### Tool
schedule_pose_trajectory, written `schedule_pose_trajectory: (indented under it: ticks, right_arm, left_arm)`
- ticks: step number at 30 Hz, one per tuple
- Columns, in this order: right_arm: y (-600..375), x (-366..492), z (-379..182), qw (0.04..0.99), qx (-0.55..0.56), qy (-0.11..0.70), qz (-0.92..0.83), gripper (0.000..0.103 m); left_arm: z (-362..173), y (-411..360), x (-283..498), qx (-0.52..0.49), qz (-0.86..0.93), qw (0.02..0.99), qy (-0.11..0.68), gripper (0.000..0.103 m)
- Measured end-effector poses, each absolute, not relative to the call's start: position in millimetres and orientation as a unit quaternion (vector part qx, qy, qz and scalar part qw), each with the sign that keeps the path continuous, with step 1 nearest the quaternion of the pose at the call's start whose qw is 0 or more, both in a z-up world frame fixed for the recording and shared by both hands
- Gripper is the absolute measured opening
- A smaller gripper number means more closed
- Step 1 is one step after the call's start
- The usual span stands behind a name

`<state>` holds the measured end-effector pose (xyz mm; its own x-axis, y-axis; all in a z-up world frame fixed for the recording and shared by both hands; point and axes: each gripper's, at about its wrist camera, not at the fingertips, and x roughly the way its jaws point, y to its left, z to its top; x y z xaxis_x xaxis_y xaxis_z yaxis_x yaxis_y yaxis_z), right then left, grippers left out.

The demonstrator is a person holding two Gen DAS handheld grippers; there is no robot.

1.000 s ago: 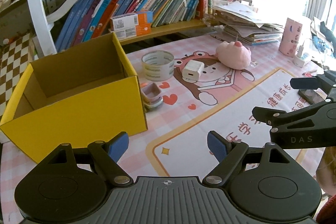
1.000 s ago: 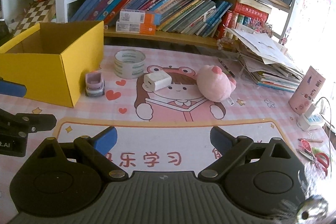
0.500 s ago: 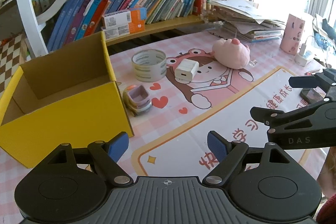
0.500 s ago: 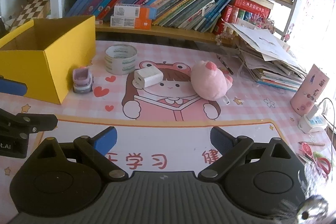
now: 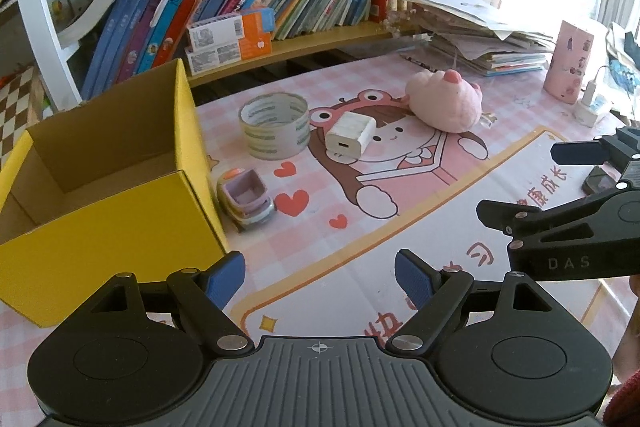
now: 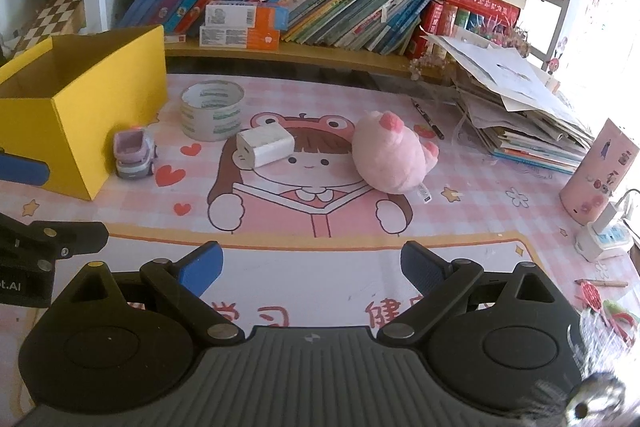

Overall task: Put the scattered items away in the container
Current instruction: 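Close left tool on white charger while right tool grasps pink plush pig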

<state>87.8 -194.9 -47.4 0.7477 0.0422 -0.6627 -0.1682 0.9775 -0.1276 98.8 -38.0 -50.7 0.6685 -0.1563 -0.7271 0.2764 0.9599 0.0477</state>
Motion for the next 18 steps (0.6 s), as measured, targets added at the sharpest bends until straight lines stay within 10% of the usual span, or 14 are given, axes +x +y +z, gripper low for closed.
schedule_pose_trajectory:
  ticks: [18]
  right_arm:
    - [-227.3, 119.2, -56.3, 0.93, -0.087, 0.35, 0.072, 0.096]
  left_arm:
    - [-55.9, -72.8, 114.3, 0.089, -0.092, 0.909, 0.397, 0.084]
